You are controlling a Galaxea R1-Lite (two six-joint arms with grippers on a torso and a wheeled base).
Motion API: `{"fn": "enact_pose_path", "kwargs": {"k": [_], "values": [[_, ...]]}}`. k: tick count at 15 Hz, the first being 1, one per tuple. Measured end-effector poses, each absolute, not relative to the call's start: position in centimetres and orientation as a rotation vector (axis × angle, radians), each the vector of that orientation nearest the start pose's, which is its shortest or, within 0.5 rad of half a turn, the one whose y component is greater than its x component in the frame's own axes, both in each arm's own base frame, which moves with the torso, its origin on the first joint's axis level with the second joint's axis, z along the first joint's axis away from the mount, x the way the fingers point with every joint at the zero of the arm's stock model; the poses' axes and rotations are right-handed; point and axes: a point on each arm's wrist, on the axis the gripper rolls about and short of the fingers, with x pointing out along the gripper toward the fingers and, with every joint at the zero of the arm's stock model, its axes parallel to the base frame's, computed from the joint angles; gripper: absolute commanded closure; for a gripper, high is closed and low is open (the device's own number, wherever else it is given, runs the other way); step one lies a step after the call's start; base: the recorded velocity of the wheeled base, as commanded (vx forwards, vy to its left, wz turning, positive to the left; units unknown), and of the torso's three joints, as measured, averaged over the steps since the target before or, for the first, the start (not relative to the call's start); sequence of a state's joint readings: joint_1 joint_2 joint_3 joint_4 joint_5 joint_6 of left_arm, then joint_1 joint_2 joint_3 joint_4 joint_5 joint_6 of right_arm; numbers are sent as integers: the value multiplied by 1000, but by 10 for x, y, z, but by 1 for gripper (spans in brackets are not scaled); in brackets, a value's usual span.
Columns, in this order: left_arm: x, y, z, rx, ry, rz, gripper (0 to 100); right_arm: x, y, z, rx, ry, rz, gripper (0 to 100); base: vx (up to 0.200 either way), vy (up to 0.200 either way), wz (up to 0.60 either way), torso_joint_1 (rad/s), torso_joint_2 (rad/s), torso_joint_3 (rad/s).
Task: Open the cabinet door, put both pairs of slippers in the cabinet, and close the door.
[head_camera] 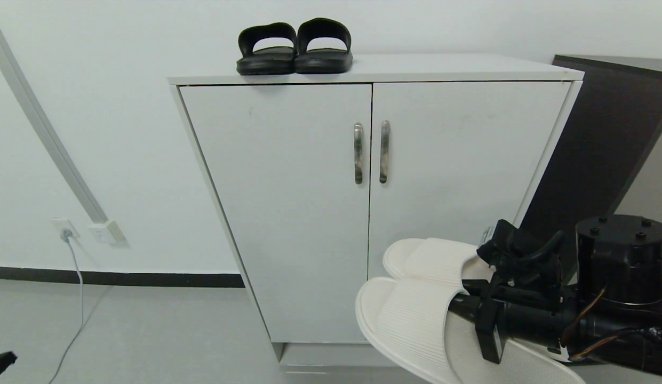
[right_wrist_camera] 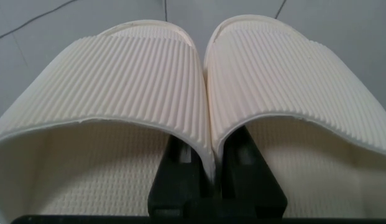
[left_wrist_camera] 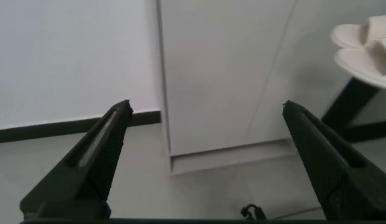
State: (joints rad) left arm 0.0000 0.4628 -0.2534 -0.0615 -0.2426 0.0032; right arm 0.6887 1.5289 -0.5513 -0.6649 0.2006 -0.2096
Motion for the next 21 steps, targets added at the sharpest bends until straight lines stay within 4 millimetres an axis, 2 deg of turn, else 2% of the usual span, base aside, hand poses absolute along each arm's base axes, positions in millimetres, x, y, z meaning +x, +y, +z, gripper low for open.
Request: {"fn": "enact_pose_path", "kwargs": {"k": [4,8,13,18,21], "values": [[62,-9,198,-17,188,-371,0,186,159,164,-272,227,913,100,0,0,0,0,0,0],[110,-27,230,-3,170,-530,0,187,159,163,-272,232,912,100,0,0,0,0,0,0],[157,-61,241,3,168,-689,0,188,159,159,-275,247,910,100,0,0,0,0,0,0],[198,-115,247,-76,113,-872,0,192,162,155,-275,243,910,100,0,0,0,0,0,0],[218,-145,249,-116,136,-967,0,192,162,151,-277,250,911,100,0,0,0,0,0,0]]}}
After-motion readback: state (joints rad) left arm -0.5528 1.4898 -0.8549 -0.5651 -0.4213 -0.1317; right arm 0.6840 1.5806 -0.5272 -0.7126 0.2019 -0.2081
